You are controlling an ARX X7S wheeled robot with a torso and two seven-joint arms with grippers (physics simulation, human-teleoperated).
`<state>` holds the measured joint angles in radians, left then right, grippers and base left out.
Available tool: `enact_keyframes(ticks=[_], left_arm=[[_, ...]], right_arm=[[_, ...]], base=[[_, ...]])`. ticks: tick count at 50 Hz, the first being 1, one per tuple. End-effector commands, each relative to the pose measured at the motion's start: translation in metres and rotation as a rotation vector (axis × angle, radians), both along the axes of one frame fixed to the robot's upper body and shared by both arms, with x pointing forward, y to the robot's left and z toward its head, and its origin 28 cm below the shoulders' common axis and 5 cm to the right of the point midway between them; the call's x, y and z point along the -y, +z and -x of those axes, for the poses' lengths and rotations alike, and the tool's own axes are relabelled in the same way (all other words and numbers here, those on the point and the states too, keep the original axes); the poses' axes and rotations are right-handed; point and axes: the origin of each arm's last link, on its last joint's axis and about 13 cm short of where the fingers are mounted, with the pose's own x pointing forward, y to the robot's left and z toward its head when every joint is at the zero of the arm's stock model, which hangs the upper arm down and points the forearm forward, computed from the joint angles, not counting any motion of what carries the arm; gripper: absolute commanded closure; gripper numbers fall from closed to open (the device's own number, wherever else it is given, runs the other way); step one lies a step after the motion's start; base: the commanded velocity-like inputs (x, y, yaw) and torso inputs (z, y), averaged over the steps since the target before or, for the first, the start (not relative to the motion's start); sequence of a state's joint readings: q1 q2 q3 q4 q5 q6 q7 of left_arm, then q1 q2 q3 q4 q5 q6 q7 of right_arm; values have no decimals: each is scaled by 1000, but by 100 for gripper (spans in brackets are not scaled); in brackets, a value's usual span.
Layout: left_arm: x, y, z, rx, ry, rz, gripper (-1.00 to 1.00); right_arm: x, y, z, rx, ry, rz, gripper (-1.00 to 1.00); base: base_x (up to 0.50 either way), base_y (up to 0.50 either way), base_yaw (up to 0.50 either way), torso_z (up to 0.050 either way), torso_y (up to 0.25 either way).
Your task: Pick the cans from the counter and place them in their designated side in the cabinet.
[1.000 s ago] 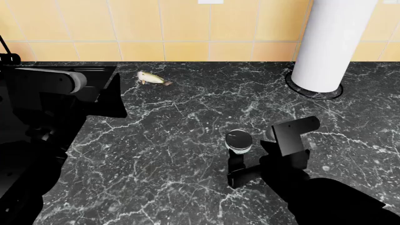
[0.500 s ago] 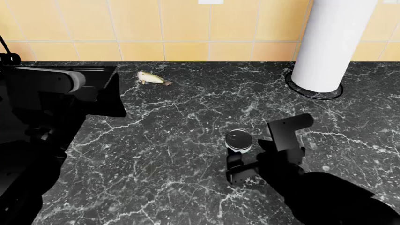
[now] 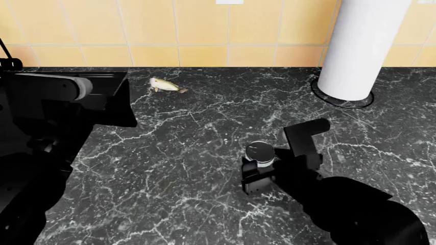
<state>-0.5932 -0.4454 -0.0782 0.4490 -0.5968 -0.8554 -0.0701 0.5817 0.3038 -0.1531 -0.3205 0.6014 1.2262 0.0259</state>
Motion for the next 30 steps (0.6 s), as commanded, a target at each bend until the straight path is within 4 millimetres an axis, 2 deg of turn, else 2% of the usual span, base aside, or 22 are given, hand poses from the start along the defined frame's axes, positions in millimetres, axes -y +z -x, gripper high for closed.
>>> enact_keyframes(ticks=[1,9,10,24,28,30], left_arm=[[-1,0,0,2,2,2,-100],[-1,1,-1,6,3,5,-100],[-1,1,-1,6,3,5,-100],[-1,3,0,12,2,9,-100],[-1,3,0,14,3,7,-100],[-1,4,-1,15,3,5,-100]], right_arm=[[-3,-3,-17,-28,44,-11,-100],[0,-3,-25,-29,28,1,-100],[0,-3,-25,-29,28,2,100],[3,2,-18,-12,20,3,100],[7,14,-14,44,-9,6,100],[10,26,-11,91,-32,-4,100]], base=[[0,0,0,0,0],[0,0,0,0,0],[0,0,0,0,0],[0,0,0,0,0],[0,0,0,0,0],[0,0,0,0,0]])
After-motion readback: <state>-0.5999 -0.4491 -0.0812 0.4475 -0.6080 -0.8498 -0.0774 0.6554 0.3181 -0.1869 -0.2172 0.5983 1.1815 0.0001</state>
